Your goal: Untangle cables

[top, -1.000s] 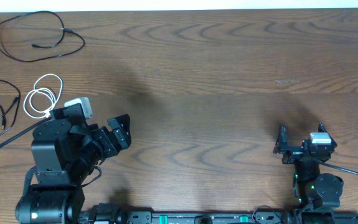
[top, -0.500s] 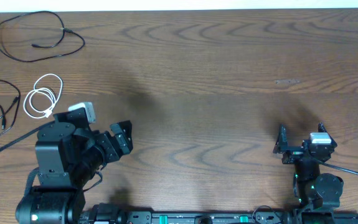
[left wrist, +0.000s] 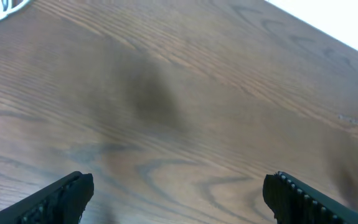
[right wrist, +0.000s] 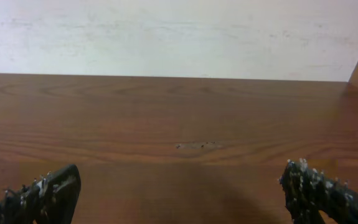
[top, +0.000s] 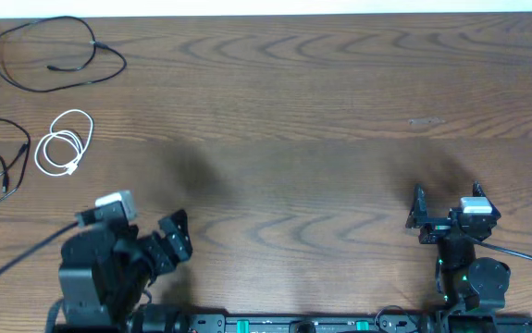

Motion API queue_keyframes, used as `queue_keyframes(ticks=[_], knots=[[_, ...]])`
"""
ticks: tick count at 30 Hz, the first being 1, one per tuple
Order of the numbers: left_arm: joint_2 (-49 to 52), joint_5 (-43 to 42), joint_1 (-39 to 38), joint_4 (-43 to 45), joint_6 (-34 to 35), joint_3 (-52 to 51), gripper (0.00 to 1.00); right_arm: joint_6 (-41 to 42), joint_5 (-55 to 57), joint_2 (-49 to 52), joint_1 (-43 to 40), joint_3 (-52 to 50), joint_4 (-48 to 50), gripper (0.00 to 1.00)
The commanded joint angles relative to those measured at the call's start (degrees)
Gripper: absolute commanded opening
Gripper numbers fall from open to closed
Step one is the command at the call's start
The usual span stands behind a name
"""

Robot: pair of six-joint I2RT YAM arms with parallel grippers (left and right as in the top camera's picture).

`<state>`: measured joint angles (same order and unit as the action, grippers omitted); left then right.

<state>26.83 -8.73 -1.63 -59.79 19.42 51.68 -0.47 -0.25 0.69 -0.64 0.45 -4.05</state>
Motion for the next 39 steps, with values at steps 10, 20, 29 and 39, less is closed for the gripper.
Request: queue_keyframes(ticks=[10, 20, 29, 39], knots=[[-7.69, 2.32, -0.17, 7.48, -4.42, -11.17, 0.92, 0.63, -0.13, -0.37, -0.44, -0.15, -0.28, 0.99], [-18.12, 2.12, -0.17, 12.22, -4.52, -21.11, 0.93, 0.63, -0.13, -0.37, -0.44, -0.15, -0.28, 0.99], [-23.65, 1.90, -0.17, 16.55, -5.46, -26.25, 0.92, 0.63, -0.13, -0.35, -0.44, -0.15, -0.26, 0.99], [-26.73, 1.70, -0.17, 20.57, -5.46, -29.99, 0.92, 0.63, -0.13, -0.35, -0.44, -0.15, -0.28, 0.99]])
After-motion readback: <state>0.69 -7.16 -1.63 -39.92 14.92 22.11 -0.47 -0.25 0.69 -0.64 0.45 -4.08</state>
